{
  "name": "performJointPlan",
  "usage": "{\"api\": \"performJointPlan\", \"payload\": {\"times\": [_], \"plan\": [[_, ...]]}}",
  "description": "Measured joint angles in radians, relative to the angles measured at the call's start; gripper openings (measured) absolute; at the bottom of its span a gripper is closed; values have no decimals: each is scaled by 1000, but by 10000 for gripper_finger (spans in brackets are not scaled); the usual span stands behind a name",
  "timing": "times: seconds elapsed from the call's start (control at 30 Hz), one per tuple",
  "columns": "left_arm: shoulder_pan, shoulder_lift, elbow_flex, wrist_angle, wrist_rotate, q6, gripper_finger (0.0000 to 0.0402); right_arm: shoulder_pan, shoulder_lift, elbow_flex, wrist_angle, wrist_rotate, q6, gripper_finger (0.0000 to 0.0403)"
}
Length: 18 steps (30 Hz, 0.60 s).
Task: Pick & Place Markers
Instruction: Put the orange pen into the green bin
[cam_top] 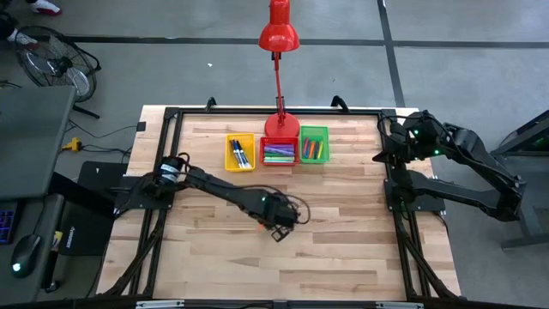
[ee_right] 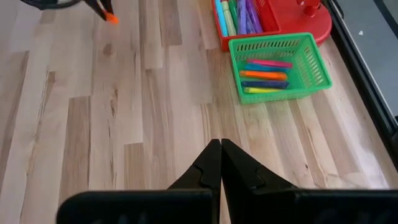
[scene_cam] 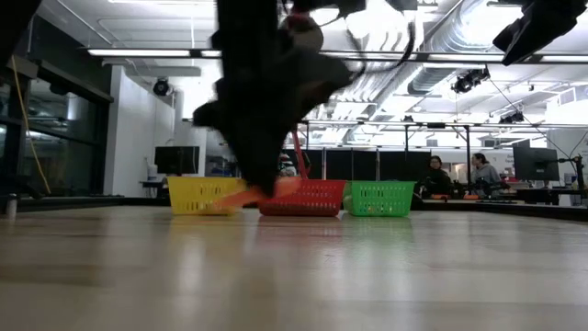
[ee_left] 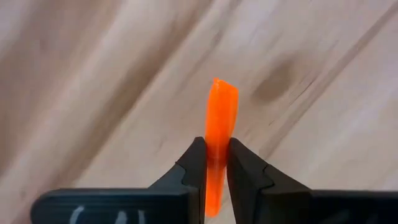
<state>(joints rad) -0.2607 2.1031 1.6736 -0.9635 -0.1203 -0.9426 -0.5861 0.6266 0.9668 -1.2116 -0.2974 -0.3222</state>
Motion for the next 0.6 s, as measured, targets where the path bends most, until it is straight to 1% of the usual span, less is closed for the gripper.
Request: {"api": "performJointPlan", "payload": {"times": [0.1, 0.27, 0.4, 0.6], "plan": [[34, 0, 76, 2, -62, 44, 36, 0, 0, 0, 8, -5, 0, 0], [93, -2, 227, 69, -159, 185, 36, 0, 0, 0, 28, -16, 3, 0], [135, -4, 341, 164, -230, 304, 37, 0, 0, 0, 70, -113, 18, 1], [198, -5, 460, 350, -257, 500, 37, 0, 1, 0, 206, -253, 82, 21]]}}
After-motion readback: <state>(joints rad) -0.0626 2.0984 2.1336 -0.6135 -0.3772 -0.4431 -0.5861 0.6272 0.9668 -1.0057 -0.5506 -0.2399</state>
